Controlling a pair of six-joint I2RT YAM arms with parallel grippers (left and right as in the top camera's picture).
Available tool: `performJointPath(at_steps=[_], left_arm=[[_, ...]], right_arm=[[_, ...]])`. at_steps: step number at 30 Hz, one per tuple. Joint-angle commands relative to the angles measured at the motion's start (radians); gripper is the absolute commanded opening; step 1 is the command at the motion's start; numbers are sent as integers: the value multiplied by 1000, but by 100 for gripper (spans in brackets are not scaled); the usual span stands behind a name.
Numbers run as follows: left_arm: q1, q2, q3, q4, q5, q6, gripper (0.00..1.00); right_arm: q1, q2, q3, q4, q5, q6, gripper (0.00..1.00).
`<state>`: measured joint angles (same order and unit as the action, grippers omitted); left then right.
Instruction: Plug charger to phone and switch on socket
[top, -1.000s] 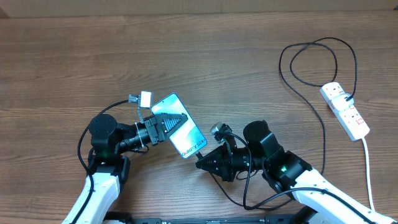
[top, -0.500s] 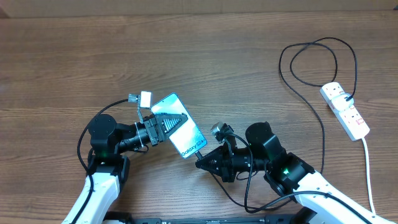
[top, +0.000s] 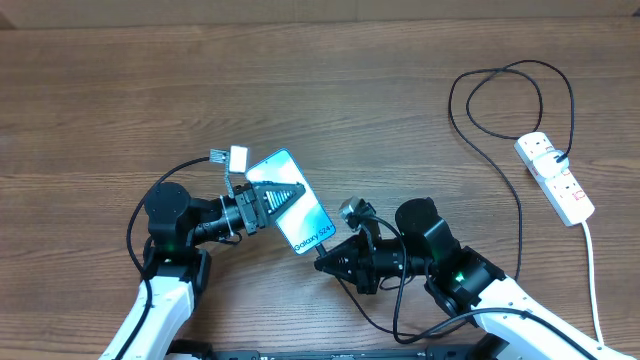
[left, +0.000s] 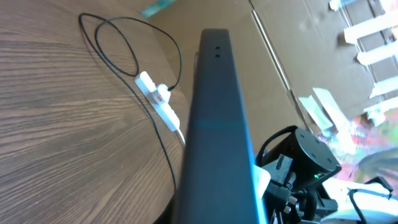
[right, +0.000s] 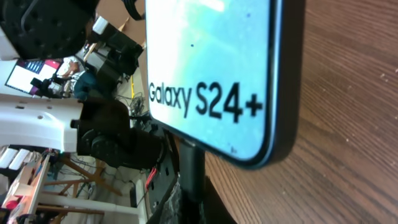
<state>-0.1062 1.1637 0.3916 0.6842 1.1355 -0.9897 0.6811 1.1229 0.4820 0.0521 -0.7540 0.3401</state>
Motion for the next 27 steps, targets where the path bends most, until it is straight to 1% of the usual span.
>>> performJointPath(at_steps=[1, 11, 18, 21, 27], left_arm=[[-86, 0, -3, -7, 122, 26, 4], [-86, 0, -3, -11, 196, 63, 4], [-86, 0, -3, -153, 201, 123, 4], [-93, -1, -3, -153, 202, 128, 4], [-134, -1, -3, -156, 213, 179, 4]], right_arm=[[-5, -26, 31, 72, 58, 5, 4], [-5, -26, 32, 101, 42, 27, 4], [-5, -26, 63, 96, 35, 27, 4], [-5, -26, 64, 96, 35, 27, 4], [-5, -26, 74, 97, 35, 27, 4]])
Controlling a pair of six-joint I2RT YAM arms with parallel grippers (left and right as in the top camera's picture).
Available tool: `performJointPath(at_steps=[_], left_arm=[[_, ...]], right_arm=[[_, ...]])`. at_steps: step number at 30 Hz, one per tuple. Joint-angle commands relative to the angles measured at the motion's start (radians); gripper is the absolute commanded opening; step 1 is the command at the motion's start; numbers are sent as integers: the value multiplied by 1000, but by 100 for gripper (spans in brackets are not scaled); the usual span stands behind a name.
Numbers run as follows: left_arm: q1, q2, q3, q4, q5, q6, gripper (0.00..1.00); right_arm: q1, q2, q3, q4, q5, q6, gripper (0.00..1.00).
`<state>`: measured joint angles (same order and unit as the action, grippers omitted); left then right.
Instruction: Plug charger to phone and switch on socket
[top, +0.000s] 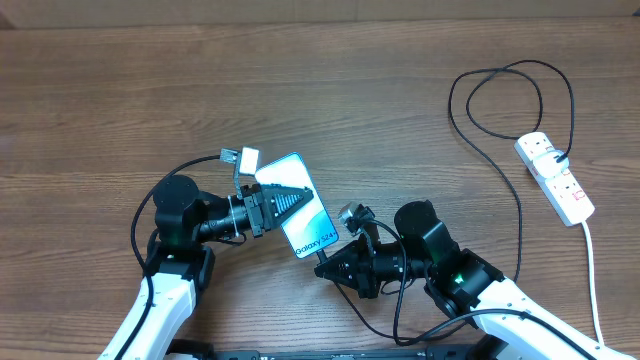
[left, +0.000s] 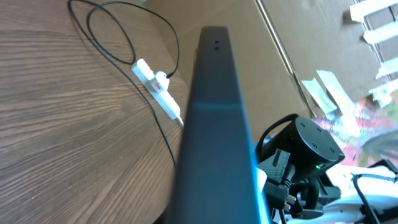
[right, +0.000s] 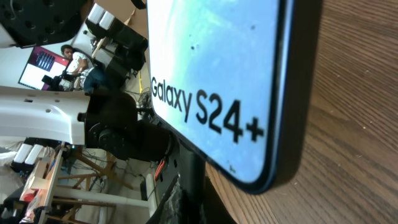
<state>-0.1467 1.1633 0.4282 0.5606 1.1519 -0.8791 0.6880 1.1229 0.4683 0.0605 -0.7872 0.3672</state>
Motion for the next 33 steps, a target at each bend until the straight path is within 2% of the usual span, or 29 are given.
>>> performJointPath(at_steps=[1, 18, 25, 30, 33], left_arm=[[-98, 0, -39, -33, 193, 71, 5], [-102, 0, -39, -34, 193, 72, 4], [-102, 0, -39, -74, 112, 143, 4], [-102, 0, -39, -203, -74, 163, 4], [-103, 0, -39, -345, -256, 145, 4]], right_arm=[[-12, -26, 90, 88, 68, 0, 4], [-12, -27, 90, 38, 64, 0, 5], [-12, -28, 90, 22, 1, 0, 25], [-13, -29, 90, -38, 0, -1, 39], [-32, -29, 90, -55, 2, -6, 50]])
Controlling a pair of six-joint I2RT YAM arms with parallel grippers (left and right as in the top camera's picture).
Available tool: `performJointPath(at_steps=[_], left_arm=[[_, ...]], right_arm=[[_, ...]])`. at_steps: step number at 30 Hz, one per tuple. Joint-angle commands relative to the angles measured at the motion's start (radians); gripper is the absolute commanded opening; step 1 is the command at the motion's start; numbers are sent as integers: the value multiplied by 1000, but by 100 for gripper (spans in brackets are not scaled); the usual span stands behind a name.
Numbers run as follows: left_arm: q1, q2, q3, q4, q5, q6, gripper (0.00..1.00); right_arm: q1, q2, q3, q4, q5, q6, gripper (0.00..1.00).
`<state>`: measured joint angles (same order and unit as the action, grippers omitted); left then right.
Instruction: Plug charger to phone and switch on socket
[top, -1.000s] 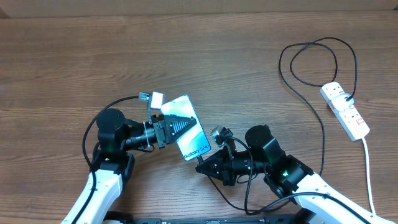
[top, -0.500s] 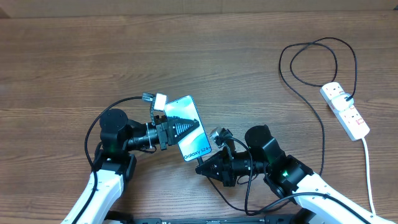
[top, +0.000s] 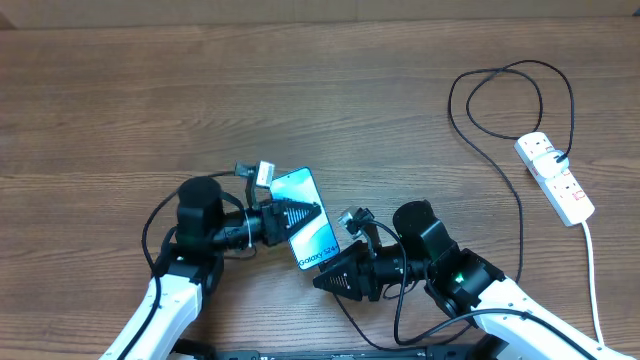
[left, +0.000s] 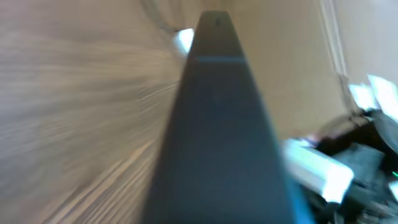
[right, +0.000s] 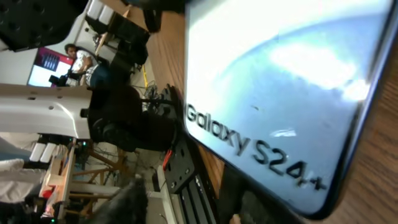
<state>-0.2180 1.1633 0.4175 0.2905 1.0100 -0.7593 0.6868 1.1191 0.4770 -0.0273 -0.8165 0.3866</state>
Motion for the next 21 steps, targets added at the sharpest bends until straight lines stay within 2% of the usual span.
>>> performJointPath(at_steps=[1, 5, 11, 18, 21], left_arm=[[-32, 0, -29, -135, -180, -20, 4], [-53, 0, -28, -188, -266, -76, 4], [-137, 0, 43, -239, -432, -139, 4], [-193, 35, 339, -643, -709, -65, 4], [-195, 76, 466, -714, -778, -26, 4]], right_arm=[[-63, -25, 82, 23, 51, -31, 57], [-186, -25, 82, -16, 137, -16, 70], [-404, -25, 82, -82, 135, -15, 100], [-609, -32, 82, -152, 62, -16, 100], [-662, -51, 82, -140, -21, -16, 100]])
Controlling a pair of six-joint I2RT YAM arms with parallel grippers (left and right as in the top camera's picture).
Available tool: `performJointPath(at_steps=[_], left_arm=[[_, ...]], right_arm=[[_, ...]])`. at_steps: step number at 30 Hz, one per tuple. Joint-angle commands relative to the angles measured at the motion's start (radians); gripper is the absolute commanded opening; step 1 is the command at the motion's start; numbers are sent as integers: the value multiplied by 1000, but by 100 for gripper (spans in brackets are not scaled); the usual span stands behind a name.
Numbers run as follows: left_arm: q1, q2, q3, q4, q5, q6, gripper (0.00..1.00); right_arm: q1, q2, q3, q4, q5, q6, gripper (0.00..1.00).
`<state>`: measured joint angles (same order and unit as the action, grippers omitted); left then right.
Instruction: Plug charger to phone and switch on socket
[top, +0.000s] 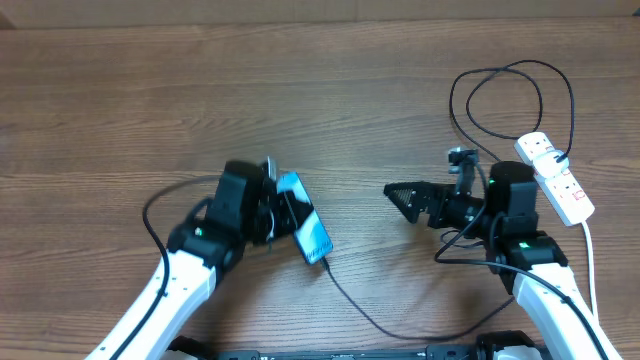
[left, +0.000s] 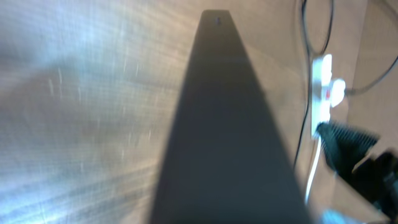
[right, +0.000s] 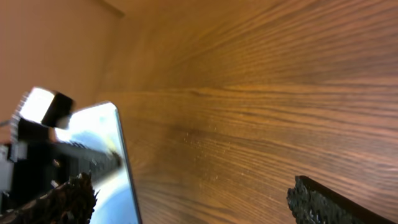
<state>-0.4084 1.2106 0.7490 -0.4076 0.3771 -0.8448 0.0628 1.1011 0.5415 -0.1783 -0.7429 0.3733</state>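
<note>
My left gripper (top: 278, 215) is shut on the phone (top: 306, 230) and holds it tilted on edge above the table. In the left wrist view the phone's dark edge (left: 217, 124) fills the middle and hides the fingers. The black charger cable (top: 372, 322) leaves the phone's lower end and runs right, up to the white power strip (top: 555, 178). My right gripper (top: 398, 200) is open and empty, between the phone and the strip. In its wrist view the gripper (right: 193, 199) faces the lit screen (right: 99, 162) from a distance.
The cable makes a loose loop (top: 500, 90) behind the power strip at the far right. A white lead (top: 594, 270) runs from the strip toward the front edge. Bare wooden tabletop (top: 300, 100) lies behind both arms.
My right gripper was close against the phone's lower end and now stands open well to the right. The cable stays at the phone's lower end. My left gripper has turned the phone more on edge.
At first my left gripper held the phone with its screen up, and my right gripper was at its lower end. Over the following moments both stayed together, shifting slightly right. Now the right gripper is away and open, with the cable hanging from the phone.
</note>
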Motion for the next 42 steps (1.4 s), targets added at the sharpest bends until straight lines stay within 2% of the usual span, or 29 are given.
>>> performJointPath(at_steps=[1, 8, 11, 13, 16, 18, 22, 28, 39, 42], left_arm=[[-3, 42, 171, -12, -148, 89, 4], [-3, 184, 410, -16, -220, 281, 4], [-3, 279, 505, -119, -213, 385, 4], [-3, 361, 568, -226, -120, 510, 4], [-3, 485, 627, -374, 145, 741, 4], [-3, 548, 634, -441, 217, 806, 4], [-2, 629, 632, -459, 225, 808, 4], [41, 684, 601, -340, 407, 807, 5], [77, 686, 375, -51, 399, 598, 5], [85, 686, 341, -10, 398, 583, 4]], right_arm=[[-54, -43, 17, 11, -115, -3, 100], [-134, -175, 17, 2, -292, -3, 100], [-151, -261, 17, -17, -304, -3, 100], [-158, -332, 17, -40, -296, -4, 100], [-158, -430, 17, -91, -238, -7, 100], [-158, -485, 17, -146, -178, -10, 100], [-158, -545, 17, -285, -62, -47, 100], [-158, -547, 17, -438, -33, -95, 100], [-158, -546, 16, -573, 69, -93, 100], [-158, -546, 16, -578, 81, -94, 100]])
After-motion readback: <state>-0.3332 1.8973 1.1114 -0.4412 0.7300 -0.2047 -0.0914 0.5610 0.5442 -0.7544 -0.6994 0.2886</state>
